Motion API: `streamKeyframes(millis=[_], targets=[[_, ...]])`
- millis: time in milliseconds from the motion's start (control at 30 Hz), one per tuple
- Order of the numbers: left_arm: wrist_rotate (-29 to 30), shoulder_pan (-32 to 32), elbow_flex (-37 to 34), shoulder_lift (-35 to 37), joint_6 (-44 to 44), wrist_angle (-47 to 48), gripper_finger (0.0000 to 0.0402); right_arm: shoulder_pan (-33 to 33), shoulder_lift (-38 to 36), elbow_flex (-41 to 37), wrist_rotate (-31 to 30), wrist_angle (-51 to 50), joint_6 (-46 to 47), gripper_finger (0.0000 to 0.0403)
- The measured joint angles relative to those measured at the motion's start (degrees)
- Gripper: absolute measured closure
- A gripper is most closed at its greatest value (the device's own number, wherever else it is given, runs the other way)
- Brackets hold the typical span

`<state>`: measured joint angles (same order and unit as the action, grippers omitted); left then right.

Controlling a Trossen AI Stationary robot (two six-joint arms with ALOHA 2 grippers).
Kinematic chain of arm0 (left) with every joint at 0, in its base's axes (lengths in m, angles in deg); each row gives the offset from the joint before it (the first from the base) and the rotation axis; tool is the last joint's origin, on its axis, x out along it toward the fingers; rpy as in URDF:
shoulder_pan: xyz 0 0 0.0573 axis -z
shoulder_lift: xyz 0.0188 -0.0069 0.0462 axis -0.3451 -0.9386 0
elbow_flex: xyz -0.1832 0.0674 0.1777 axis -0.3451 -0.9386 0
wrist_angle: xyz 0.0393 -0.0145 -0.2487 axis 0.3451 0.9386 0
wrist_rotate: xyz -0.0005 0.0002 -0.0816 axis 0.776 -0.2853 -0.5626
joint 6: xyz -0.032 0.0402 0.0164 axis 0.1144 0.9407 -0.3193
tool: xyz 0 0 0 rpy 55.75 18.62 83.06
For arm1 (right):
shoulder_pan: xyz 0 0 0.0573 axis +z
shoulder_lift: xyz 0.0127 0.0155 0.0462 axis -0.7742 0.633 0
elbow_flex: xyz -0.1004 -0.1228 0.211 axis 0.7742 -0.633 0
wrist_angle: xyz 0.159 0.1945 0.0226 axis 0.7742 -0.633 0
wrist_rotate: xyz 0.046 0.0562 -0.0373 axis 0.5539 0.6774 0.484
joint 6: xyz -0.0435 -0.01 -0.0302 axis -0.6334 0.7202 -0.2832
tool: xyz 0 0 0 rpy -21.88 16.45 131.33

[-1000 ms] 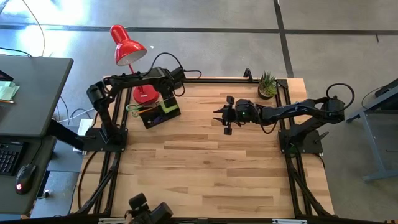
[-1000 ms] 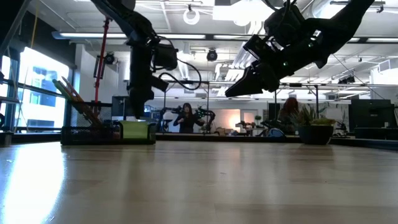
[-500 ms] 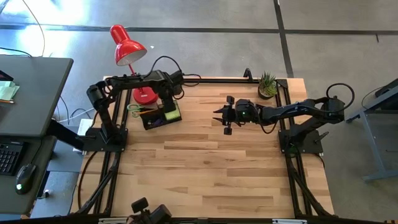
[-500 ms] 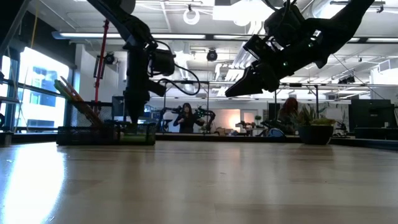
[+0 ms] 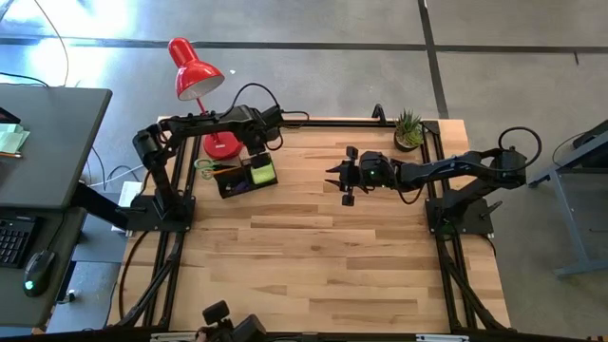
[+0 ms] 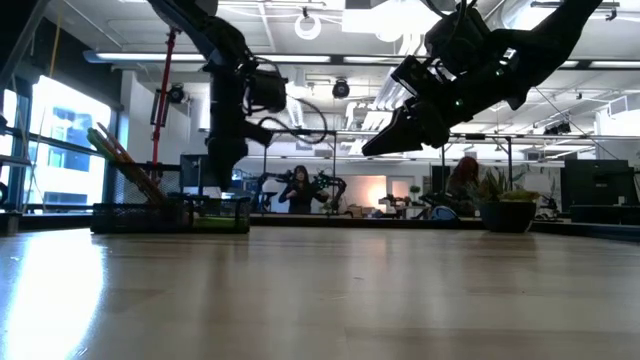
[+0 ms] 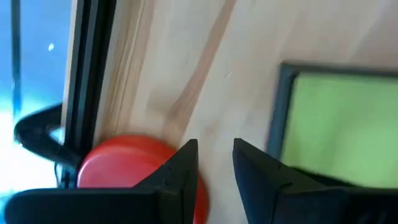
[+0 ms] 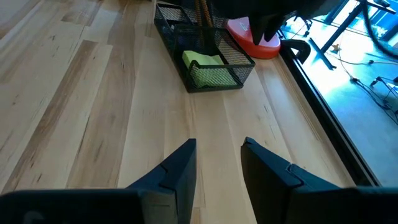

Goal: Pick and place office supplies into organizer
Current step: Adjust the green sticky notes in the desk organizer

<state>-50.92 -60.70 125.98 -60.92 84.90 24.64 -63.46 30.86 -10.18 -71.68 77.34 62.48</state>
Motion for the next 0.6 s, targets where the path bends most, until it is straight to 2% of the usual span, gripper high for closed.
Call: streamKeyframes(millis=[300, 433, 600], targets=[[-12.08, 6.37, 2.27, 0.11, 2.01, 4.45, 0.0316, 0.00, 0.00, 0.00, -0.01, -0.45, 0.00, 0.0286], [-11.98, 7.25, 0.10, -0.09, 1.98, 4.47, 0.0316, 0.00, 0.00, 0.00, 0.00, -0.43, 0.00, 0.0286], [-11.82, 5.24, -4.09, -0.09, 2.32, 2.04, 0.0316, 0.00, 0.00, 0.00, -0.01, -0.31, 0.10, 0.0286]])
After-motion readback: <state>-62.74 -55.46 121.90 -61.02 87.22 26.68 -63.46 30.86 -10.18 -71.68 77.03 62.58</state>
